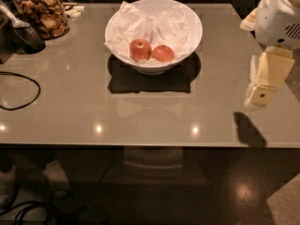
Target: Pick apple from white bowl
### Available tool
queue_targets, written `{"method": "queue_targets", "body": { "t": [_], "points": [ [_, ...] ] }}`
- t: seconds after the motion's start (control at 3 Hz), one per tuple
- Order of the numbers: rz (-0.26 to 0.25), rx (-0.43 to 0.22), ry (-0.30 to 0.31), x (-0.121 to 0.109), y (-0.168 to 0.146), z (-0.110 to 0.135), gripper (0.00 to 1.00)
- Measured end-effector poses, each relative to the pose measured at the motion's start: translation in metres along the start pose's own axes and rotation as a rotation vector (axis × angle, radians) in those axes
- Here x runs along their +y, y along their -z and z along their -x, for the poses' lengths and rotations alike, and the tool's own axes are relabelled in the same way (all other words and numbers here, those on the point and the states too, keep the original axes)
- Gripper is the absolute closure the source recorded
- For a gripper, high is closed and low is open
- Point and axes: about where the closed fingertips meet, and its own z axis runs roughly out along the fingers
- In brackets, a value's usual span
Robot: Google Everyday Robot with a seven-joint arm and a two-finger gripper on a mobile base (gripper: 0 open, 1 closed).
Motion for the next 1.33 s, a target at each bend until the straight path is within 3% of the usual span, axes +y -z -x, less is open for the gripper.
{"method": "queue_targets", "body": {
  "t": [0.33, 0.67, 1.0, 1.33],
  "points": [
    [0.002, -0.005, -0.003, 0.0, 0.0, 0.0, 0.0],
    [-0.001, -0.038, 0.002, -0.017, 0.006, 0.021, 0.0],
    [-0.021, -0.053, 0.014, -0.073, 0.011, 0.066, 0.0],
    [-0.048, -0.074, 0.017, -0.079, 0.014, 0.072, 0.0]
  ]
}}
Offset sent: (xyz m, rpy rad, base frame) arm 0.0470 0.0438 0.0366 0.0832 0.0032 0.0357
